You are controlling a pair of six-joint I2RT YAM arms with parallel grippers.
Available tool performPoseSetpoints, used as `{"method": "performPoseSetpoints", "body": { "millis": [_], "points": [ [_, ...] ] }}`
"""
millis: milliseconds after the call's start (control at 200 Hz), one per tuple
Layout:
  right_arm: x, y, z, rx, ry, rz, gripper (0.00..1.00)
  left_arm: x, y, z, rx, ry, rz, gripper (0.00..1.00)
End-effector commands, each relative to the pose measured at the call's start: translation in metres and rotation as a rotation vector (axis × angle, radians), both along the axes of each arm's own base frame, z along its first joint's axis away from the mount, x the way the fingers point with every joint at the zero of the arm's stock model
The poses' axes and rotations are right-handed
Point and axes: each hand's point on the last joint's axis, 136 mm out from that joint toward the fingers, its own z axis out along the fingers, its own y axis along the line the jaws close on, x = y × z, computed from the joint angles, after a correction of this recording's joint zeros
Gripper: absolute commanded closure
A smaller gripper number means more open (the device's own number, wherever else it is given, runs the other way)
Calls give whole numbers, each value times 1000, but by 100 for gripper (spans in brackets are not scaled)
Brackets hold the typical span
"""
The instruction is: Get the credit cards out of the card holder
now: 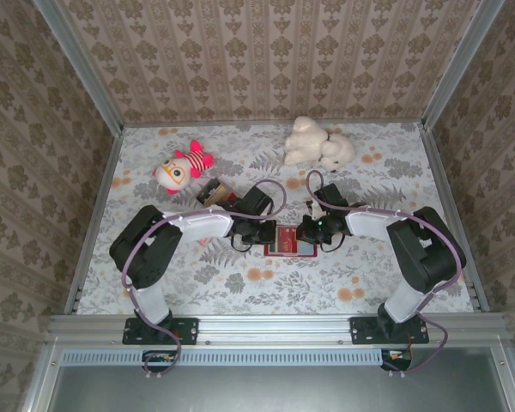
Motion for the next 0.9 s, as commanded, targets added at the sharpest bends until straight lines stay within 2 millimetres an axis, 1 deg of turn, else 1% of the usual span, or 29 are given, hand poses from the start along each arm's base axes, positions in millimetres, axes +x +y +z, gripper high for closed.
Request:
{"method": "performPoseSetpoints", "body": {
  "millis": [0,70,185,395,570,665,800,895],
  "points": [
    [-1,-7,-2,-30,11,-11,97,3,-8,22,-59,-29,-15,100],
    [-1,-6,-3,-25,13,-6,97,6,-12,29,-77,-43,-23,100],
    [-1,-6,-2,-21,9,-3,97,6,-17,32,-102,-43,-32,100],
    [0,-3,0,-7,3,3,98,2,-20,13,-89,4,-38,100],
    [0,-4,1,-4,0,2,100,-2,-23,5,-94,26,-54,100],
    [0,-6,3,5,-7,-7,100,-3,-19,1,-74,34,-47,100],
    [0,-11,7,25,-19,-20,100,-6,-2,-11,-6,48,-18,100],
    [-2,-15,11,46,-24,-26,100,-8,4,-14,8,54,-8,100]
  ]
}}
